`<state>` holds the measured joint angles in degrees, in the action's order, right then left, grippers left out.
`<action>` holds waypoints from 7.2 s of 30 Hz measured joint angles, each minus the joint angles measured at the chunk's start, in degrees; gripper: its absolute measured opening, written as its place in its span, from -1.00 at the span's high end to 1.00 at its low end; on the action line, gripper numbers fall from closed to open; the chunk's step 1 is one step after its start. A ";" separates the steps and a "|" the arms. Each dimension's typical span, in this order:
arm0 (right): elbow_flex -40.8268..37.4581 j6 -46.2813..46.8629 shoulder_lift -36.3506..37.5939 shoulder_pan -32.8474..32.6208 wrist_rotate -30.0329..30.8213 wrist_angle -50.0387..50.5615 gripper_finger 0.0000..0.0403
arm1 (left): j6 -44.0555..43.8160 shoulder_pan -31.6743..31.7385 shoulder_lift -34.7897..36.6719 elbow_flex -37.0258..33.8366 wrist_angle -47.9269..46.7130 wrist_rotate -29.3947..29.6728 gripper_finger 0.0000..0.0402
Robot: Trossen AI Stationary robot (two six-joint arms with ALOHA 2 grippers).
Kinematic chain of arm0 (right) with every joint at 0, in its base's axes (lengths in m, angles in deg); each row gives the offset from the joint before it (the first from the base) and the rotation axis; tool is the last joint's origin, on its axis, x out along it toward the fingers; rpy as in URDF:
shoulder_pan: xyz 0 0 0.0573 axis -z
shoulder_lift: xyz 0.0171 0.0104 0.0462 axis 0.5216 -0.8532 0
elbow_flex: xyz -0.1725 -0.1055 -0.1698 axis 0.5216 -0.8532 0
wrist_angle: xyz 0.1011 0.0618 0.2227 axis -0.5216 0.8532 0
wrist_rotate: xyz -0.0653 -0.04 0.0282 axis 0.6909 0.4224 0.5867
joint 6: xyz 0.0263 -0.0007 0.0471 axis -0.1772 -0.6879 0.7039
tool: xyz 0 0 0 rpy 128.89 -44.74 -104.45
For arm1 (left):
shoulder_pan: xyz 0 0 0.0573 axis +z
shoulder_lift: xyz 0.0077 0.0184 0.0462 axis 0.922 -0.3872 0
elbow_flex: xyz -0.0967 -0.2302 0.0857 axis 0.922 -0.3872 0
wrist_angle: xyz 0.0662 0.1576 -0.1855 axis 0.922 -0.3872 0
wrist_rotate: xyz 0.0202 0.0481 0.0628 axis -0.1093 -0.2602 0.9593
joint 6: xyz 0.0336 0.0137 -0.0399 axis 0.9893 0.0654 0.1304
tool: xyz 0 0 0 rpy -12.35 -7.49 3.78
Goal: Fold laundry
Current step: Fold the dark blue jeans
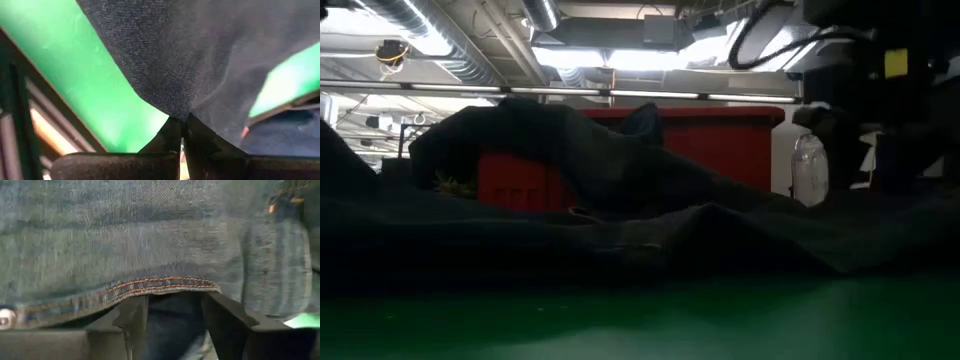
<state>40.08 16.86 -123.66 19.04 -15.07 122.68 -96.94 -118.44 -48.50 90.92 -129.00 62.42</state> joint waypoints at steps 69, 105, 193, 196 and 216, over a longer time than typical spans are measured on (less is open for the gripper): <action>31.56 -11.70 6.29 0.07 11.45 32.61 0.08 | 73.08 47.51 -50.21 20.89 92.84 -9.17 0.92; 31.56 -11.92 6.27 0.07 10.92 32.71 0.08 | 78.44 51.10 -61.19 43.56 74.37 -12.15 0.68; 10.67 7.32 6.19 -8.47 -1.30 18.62 0.08 | 109.47 36.15 -49.05 32.69 -16.84 -5.00 0.99; 9.35 7.41 6.19 -9.46 -3.25 13.90 0.08 | 109.94 36.15 -48.02 34.80 -17.76 -5.05 0.99; -3.62 21.03 5.37 -23.26 -1.20 -10.55 0.08 | 108.97 36.15 -40.27 39.70 -9.85 -4.94 0.99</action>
<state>36.46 37.89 -118.29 -4.22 -16.27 112.13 12.03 -82.29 -88.77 130.62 -138.85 57.48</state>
